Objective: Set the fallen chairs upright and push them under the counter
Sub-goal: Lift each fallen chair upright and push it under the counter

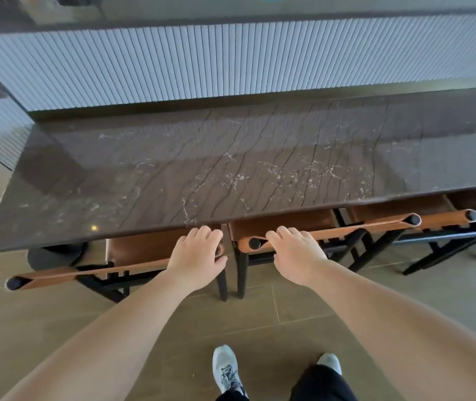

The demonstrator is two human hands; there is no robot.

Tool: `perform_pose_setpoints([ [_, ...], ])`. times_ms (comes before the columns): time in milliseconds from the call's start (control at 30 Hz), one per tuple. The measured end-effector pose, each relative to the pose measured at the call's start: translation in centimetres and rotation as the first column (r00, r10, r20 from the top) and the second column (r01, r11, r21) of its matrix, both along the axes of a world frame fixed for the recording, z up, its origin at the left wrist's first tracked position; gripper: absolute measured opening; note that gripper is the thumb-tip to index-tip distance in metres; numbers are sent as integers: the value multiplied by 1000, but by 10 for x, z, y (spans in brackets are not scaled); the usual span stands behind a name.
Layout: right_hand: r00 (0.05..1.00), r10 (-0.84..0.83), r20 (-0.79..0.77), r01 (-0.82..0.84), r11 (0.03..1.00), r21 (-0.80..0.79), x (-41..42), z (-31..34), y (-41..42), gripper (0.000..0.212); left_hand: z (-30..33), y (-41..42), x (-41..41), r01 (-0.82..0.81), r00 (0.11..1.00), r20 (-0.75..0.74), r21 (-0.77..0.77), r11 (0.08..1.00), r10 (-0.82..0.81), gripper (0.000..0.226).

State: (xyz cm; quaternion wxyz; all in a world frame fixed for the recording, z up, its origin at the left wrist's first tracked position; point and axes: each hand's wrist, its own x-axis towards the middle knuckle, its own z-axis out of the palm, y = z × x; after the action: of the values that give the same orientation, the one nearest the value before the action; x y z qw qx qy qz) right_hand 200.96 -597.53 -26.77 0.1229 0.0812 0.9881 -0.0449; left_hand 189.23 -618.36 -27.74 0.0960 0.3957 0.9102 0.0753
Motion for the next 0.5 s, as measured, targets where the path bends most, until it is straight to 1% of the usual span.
perform_pose_setpoints([
  [133,1000,-8,22,9,999,-38,-7,3,-17,41,-8,-18,2,-43,998,45,-83,996,47,41],
  [300,999,-8,33,10,999,-53,-6,2,-18,40,-14,-11,0,-50,998,29,-61,997,52,38],
  [367,1000,-7,24,8,998,-62,-7,1,-17,40,-16,-5,-3,-36,999,28,-70,997,38,38],
  [500,999,41,7,-41,998,-41,-16,-3,-11,40,-17,3,-9,4,1000,-5,-142,990,-5,35],
])
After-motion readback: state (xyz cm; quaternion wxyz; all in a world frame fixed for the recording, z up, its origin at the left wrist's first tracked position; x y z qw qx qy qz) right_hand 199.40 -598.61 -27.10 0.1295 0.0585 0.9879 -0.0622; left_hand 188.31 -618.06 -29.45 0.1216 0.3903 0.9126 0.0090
